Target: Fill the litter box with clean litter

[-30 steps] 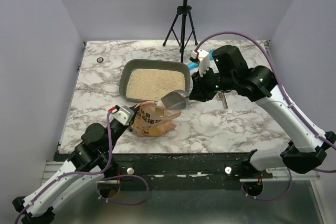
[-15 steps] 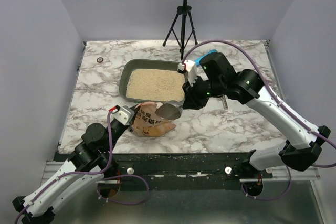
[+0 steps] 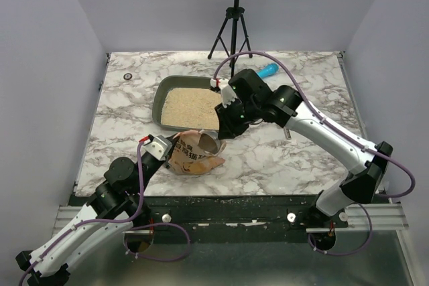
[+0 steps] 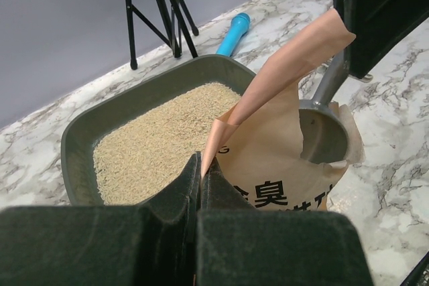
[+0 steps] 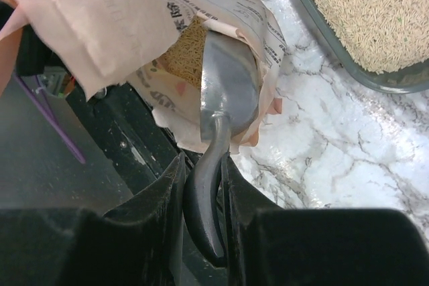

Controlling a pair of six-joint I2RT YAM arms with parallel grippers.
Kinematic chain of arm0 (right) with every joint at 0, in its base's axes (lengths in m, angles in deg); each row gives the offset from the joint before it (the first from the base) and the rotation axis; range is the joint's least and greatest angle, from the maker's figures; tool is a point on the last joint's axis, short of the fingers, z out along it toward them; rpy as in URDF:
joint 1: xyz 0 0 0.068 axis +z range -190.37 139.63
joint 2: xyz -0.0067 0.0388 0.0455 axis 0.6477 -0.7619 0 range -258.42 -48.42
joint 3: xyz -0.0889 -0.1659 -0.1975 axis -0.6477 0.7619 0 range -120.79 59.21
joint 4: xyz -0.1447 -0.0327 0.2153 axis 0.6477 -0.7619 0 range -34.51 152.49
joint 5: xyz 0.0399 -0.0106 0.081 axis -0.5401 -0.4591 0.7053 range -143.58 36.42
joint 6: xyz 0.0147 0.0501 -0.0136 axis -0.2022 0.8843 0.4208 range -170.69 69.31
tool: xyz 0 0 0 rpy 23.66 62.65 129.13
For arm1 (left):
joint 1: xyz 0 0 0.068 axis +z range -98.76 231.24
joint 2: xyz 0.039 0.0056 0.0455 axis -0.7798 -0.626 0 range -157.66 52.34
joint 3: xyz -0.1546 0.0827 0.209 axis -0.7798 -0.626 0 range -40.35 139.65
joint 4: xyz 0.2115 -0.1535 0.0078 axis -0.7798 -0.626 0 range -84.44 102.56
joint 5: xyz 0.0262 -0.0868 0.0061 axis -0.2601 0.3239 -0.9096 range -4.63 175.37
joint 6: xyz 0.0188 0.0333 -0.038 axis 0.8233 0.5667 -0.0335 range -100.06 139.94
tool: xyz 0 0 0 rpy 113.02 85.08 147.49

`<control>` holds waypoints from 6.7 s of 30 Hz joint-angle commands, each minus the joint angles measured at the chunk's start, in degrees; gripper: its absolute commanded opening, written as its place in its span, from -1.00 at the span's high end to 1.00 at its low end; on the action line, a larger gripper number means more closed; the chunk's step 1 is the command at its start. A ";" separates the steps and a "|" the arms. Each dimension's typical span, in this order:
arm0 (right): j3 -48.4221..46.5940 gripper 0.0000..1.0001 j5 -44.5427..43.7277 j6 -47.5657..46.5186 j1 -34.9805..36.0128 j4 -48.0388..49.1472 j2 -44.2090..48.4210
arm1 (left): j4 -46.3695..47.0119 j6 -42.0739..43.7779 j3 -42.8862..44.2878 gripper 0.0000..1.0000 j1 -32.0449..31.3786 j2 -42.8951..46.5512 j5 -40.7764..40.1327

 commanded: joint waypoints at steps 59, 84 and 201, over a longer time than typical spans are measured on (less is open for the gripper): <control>71.44 0.99 30.60 68.52 -17.23 128.06 3.60 | 1.05 3.74 1.11 1.00 0.38 3.32 7.29; 73.65 0.99 37.02 61.50 -27.43 104.45 19.24 | 2.80 2.95 0.58 1.00 0.29 -1.95 12.29; 39.47 0.99 25.60 50.88 -37.71 69.47 -2.71 | 7.38 3.65 -2.06 1.00 0.99 5.43 3.08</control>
